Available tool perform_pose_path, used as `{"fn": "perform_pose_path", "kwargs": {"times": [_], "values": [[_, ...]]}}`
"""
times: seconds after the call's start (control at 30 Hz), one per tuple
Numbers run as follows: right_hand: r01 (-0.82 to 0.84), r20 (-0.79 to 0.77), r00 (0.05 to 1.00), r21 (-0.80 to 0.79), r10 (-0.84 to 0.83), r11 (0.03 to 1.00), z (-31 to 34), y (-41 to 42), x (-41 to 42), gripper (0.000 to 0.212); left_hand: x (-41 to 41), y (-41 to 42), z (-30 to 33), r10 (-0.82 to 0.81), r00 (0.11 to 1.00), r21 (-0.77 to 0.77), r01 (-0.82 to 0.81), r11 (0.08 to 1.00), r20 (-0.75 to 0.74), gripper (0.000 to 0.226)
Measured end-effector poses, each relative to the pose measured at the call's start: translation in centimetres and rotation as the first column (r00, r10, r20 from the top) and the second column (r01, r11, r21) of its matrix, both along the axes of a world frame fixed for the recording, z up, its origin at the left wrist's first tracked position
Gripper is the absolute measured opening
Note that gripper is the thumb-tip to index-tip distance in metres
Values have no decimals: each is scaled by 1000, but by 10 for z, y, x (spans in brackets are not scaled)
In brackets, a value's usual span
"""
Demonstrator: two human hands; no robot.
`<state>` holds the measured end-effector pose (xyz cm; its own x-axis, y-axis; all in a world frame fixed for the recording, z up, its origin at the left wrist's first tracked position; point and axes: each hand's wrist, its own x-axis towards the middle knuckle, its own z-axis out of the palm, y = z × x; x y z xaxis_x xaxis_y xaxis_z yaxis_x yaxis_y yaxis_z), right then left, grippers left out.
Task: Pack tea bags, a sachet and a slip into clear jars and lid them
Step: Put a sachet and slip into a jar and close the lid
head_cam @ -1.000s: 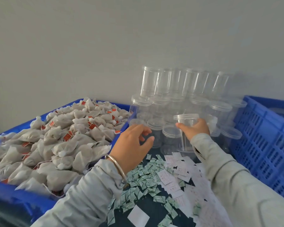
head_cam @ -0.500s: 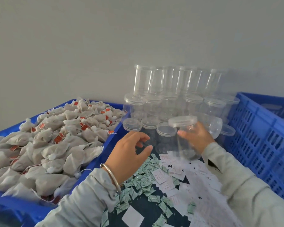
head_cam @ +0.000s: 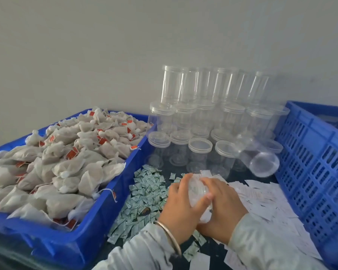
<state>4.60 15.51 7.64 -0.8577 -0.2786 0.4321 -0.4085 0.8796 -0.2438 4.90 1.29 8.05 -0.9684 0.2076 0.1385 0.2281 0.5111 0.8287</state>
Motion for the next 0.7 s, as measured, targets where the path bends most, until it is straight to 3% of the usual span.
{"fn": "perform_pose_path", "kwargs": {"times": [0.1, 0.17, 0.2, 0.23, 0.3, 0.43, 0.53, 0.63, 0.7], "values": [[7, -238, 971, 122, 23, 993, -16, 6, -1, 81, -7, -1, -4, 79, 923, 205, -166, 965, 377, 72], [68, -290, 956, 60, -48, 996, -21, 19, -5, 70, -16, -10, -1, -81, 747, 394, -253, 884, 660, 63], [133, -274, 952, -20, -134, 991, -21, 26, -6, 72, -18, -17, 2, -178, 674, 496, -314, 809, 717, 59], [193, -231, 949, -121, -217, 974, -20, 34, -8, 79, -22, -28, 1, -213, 646, 550, -379, 744, 733, 61], [246, -133, 946, -299, -296, 922, -18, 46, -12, 93, -34, -47, -8, -168, 672, 577, -448, 683, 721, 61], [285, 21, 948, -505, -319, 815, -27, 57, -12, 96, -49, -66, -20, -59, 712, 581, -520, 625, 700, 40], [265, 100, 959, -640, -264, 721, -41, 55, -6, 92, -59, -63, -29, 138, 690, 433, -584, 687, 711, 28], [244, 103, 964, -698, -244, 673, -46, 47, -1, 91, -73, -52, -39, 275, 752, 291, -525, 800, 599, 37], [214, 81, 971, -719, -225, 661, -44, 38, 1, 89, -79, -43, -34, 349, 782, 243, -525, 815, 517, 35]]}}
